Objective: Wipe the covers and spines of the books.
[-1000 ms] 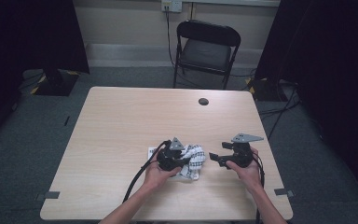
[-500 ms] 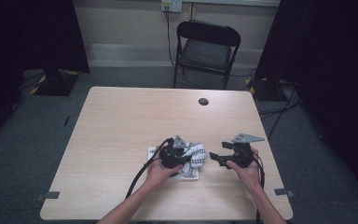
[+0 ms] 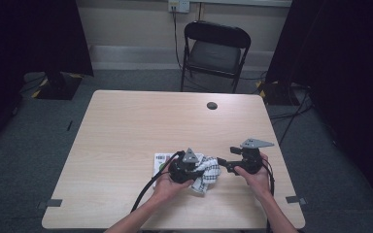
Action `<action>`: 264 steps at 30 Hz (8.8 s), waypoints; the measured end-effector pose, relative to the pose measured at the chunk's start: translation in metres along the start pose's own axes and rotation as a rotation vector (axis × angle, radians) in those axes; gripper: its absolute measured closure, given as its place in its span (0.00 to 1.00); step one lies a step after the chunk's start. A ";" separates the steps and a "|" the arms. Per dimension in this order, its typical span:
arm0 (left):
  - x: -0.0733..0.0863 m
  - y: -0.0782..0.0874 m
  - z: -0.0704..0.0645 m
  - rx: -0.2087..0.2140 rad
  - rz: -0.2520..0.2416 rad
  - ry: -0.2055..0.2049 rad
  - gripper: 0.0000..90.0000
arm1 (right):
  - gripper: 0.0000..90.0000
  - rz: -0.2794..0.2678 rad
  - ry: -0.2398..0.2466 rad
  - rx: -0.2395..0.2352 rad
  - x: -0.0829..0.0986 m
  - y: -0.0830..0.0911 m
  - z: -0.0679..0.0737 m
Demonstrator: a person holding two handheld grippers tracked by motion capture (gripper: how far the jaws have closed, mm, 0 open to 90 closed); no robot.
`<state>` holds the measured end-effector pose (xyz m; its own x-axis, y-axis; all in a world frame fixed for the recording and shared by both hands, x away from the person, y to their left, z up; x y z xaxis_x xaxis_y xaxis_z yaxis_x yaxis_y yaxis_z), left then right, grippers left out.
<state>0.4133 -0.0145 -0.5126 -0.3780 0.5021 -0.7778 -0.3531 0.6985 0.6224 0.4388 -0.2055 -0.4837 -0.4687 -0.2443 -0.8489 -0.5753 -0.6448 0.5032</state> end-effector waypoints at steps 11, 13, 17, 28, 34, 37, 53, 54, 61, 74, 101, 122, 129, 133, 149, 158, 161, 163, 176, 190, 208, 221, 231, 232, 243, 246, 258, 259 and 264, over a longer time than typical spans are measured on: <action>-0.010 -0.005 0.025 -0.024 0.004 0.056 0.88 | 0.21 -0.004 -0.001 -0.001 0.001 0.002 -0.002; -0.012 -0.005 0.026 -0.029 0.006 0.059 0.88 | 0.21 -0.001 -0.001 0.001 0.001 0.002 -0.003; -0.013 -0.009 0.031 -0.047 0.009 0.054 0.88 | 0.22 0.000 0.002 0.001 0.001 0.002 -0.002; -0.013 -0.010 0.036 -0.060 -0.006 0.080 0.87 | 0.22 0.005 0.002 -0.002 0.002 0.003 -0.002; -0.006 -0.005 0.015 -0.008 -0.007 0.039 0.87 | 0.22 0.006 0.005 -0.003 0.002 0.002 -0.002; -0.003 -0.003 0.005 0.012 -0.003 0.024 0.87 | 0.22 0.005 0.005 0.001 0.002 0.003 -0.001; -0.013 -0.011 0.038 -0.046 -0.037 0.106 0.88 | 0.22 0.000 0.005 -0.003 0.001 0.003 -0.002; -0.013 -0.011 0.039 -0.053 -0.037 0.095 0.88 | 0.22 -0.002 0.000 -0.003 0.002 0.004 -0.002; -0.009 -0.008 0.024 -0.031 -0.007 0.020 0.88 | 0.22 -0.008 -0.001 0.001 0.001 0.006 -0.004; -0.002 0.000 -0.002 0.038 0.030 -0.058 0.88 | 0.21 0.006 -0.001 0.003 0.003 0.003 -0.003; 0.007 0.009 0.002 0.006 0.009 -0.062 0.88 | 0.23 0.022 0.002 0.014 0.005 0.001 -0.004; 0.014 0.029 0.048 -0.052 0.008 0.049 0.88 | 0.22 0.033 0.005 -0.001 0.006 -0.002 -0.002; 0.018 0.034 0.056 -0.072 0.007 0.056 0.89 | 0.22 0.035 0.008 -0.002 0.006 -0.002 -0.002; 0.023 0.038 0.044 -0.047 -0.006 0.044 0.89 | 0.22 0.037 0.005 0.000 0.006 -0.002 -0.002; 0.028 0.049 0.065 -0.060 0.004 0.074 0.88 | 0.22 0.053 0.014 -0.010 0.007 -0.006 0.001; 0.030 0.055 0.084 -0.123 0.011 0.087 0.88 | 0.22 0.056 0.007 -0.009 0.008 -0.007 0.001; 0.032 0.058 0.079 -0.108 0.012 0.082 0.89 | 0.22 0.058 0.010 -0.011 0.008 -0.007 0.001; 0.038 0.062 0.069 -0.085 0.008 0.055 0.89 | 0.22 0.058 0.011 -0.011 0.008 -0.007 0.001; 0.053 0.083 0.059 -0.093 0.017 0.039 0.89 | 0.22 0.067 0.014 -0.013 0.008 -0.011 0.004; 0.049 0.081 0.084 -0.175 0.015 0.075 0.89 | 0.22 0.076 0.007 -0.019 0.010 -0.011 0.004; 0.062 0.098 0.081 -0.170 0.015 0.091 0.89 | 0.22 0.085 0.021 -0.026 0.009 -0.016 0.008; 0.058 0.098 0.108 -0.186 0.004 0.188 0.89 | 0.23 0.082 0.020 -0.032 0.009 -0.015 0.007; 0.068 0.130 0.115 -0.216 -0.031 0.227 0.89 | 0.27 0.080 0.028 -0.039 0.009 -0.015 0.010; 0.068 0.130 0.115 -0.216 -0.031 0.227 0.89 | 0.27 0.080 0.028 -0.039 0.009 -0.015 0.010; 0.090 0.174 0.130 -0.294 -0.067 0.283 0.89 | 0.28 0.080 0.036 -0.046 0.010 -0.015 0.013; 0.101 0.181 0.135 -0.311 -0.053 0.294 0.89 | 0.28 0.088 0.039 -0.048 0.010 -0.017 0.013; 0.135 0.201 0.152 -0.387 -0.050 0.364 0.89 | 0.26 0.098 0.050 -0.042 0.011 -0.019 0.015; 0.141 0.201 0.155 -0.404 -0.011 0.348 0.89 | 0.26 0.098 0.048 -0.041 0.011 -0.019 0.015; 0.149 0.196 0.156 -0.379 0.002 0.367 0.87 | 0.26 0.102 0.054 -0.042 0.012 -0.019 0.017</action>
<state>0.4211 0.2770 -0.5202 -0.6303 0.2441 -0.7370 -0.6110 0.4297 0.6648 0.4331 -0.1840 -0.5012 -0.4857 -0.3482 -0.8017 -0.4976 -0.6440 0.5811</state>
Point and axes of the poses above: each handheld gripper's, and its own axes: y roughly backward along the jaws, x roughly out of its underside, z roughly to its left, the point moved 5 cm from there along -y, roughly forward along the jaws, and after that the axes turned 2 degrees about -z, right-handed, at the moved point
